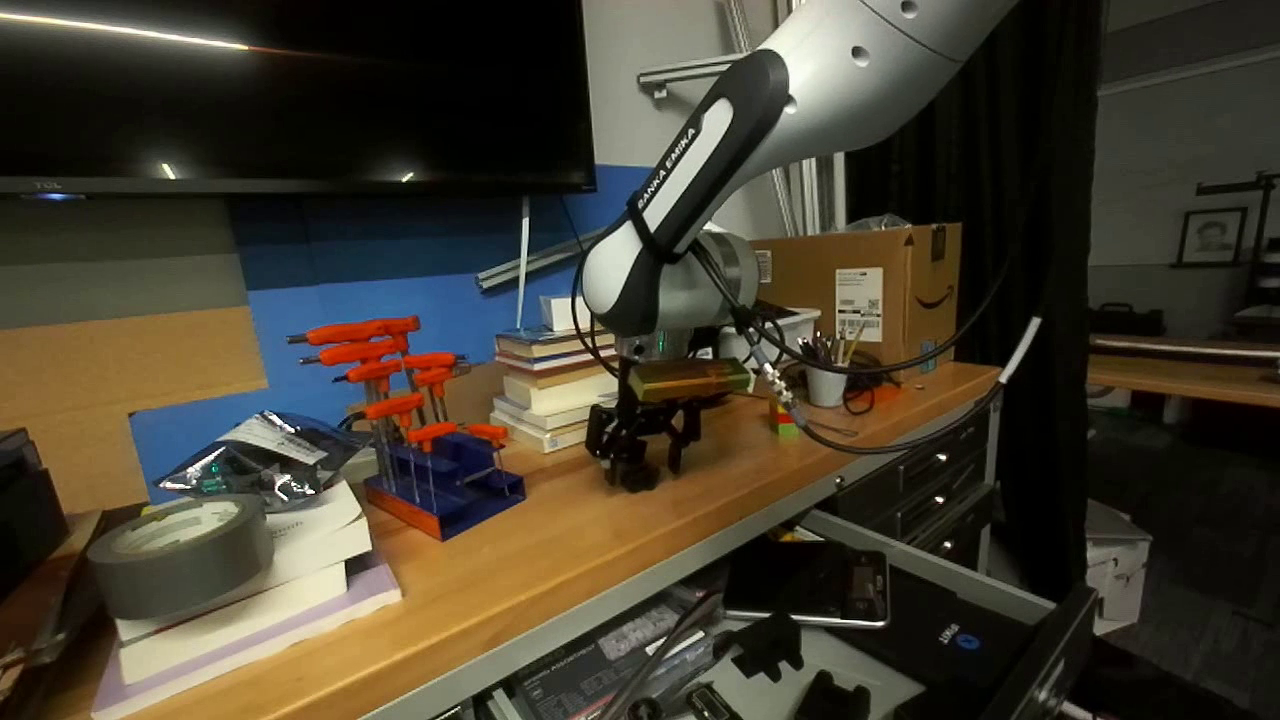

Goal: Remove the black objects from the countertop and place them in the open drawer, close the drawer

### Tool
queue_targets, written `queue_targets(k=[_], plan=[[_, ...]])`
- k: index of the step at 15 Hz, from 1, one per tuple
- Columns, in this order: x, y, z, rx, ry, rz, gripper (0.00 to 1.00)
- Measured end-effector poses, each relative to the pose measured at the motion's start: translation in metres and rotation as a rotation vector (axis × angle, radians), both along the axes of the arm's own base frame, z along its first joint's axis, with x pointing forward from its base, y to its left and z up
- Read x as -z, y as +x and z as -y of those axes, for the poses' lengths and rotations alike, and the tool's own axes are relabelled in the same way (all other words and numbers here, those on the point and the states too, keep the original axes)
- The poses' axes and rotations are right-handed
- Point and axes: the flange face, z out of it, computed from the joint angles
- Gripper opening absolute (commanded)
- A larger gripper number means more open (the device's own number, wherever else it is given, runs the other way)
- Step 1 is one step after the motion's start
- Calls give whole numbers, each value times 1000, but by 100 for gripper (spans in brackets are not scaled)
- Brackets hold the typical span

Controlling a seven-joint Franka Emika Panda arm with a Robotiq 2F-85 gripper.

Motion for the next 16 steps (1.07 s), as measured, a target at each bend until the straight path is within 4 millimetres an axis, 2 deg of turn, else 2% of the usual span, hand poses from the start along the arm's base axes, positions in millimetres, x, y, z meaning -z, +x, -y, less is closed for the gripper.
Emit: queue_targets(k=[1, 3, 5, 9, 10, 11, 16], plan=[[2, 2, 0, 2, -2, -8, 75], [5, 6, 2, 7, -7, -31, 66], [8, 8, 3, 10, -12, -54, 49], [5, 13, 5, 21, -16, -70, 20], [5, 14, 5, 25, -16, -72, 16], [4, 14, 6, 32, -18, -78, 21], [3, 6, 10, 92, -33, -118, 21]])
